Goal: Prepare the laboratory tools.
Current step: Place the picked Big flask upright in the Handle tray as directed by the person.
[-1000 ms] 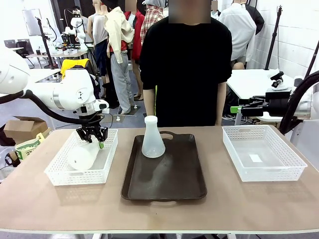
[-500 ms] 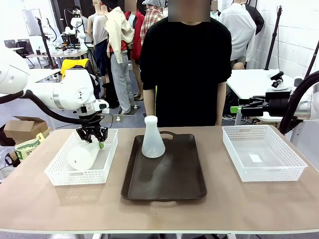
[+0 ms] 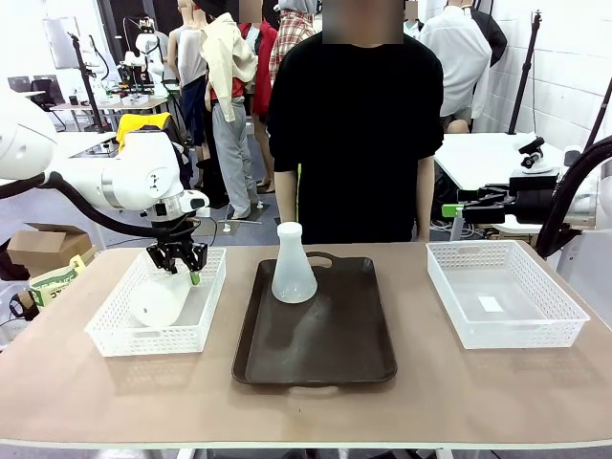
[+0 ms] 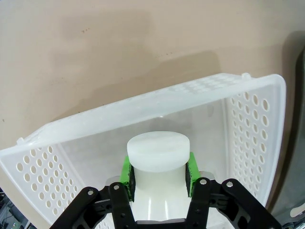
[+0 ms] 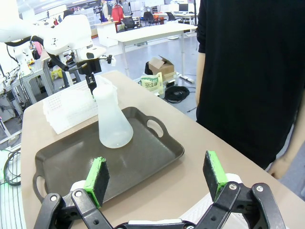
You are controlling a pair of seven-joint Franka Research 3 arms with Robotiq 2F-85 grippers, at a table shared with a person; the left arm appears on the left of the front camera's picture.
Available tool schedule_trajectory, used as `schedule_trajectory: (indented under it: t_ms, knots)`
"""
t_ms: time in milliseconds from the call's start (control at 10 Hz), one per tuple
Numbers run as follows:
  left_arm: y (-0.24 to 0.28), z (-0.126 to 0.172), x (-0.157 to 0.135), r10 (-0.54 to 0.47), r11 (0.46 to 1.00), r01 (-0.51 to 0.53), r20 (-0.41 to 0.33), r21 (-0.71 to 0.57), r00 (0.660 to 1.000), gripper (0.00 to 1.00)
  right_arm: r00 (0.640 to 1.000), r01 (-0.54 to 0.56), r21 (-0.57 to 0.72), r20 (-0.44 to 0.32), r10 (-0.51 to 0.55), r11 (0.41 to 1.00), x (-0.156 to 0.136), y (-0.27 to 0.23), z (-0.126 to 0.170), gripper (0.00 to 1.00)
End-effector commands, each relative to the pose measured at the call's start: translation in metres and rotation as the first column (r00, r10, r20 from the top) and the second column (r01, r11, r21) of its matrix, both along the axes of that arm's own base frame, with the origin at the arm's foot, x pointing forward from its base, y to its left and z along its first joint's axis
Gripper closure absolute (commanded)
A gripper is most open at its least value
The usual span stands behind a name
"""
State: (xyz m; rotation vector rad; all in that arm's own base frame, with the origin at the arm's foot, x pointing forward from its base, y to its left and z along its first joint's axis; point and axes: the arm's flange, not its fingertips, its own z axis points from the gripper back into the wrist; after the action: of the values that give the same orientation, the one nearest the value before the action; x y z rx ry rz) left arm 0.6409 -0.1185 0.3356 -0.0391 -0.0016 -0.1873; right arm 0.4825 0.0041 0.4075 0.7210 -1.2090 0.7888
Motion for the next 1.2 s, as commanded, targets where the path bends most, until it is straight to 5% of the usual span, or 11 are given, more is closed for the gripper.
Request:
schedule_trajectory:
  t_ms: [0, 400, 700, 1100]
  knots:
    - [-0.001, 0.038, -0.018, -0.004, 0.999, 0.004, 0.002, -0.054, 1.0, 1.0, 1.0, 0.012, -0.004, -0.017, -0.012, 1.0, -0.002, 0.001, 0.0, 0.0]
    - [0.006, 0.107, -0.056, -0.077, 0.996, 0.08, 0.057, -0.049, 0.995, 1.0, 1.0, 0.012, -0.004, -0.017, -0.012, 1.0, -0.002, 0.001, 0.0, 0.0]
    - [0.022, 0.139, -0.082, -0.147, 0.98, 0.167, 0.176, -0.108, 0.973, 1.0, 1.0, 0.012, -0.004, -0.017, -0.012, 1.0, -0.002, 0.001, 0.0, 0.0]
    - [0.031, 0.153, -0.087, -0.165, 0.968, 0.195, 0.186, -0.159, 0.969, 1.0, 1.0, 0.012, -0.004, -0.017, -0.012, 1.0, -0.002, 0.001, 0.0, 0.0]
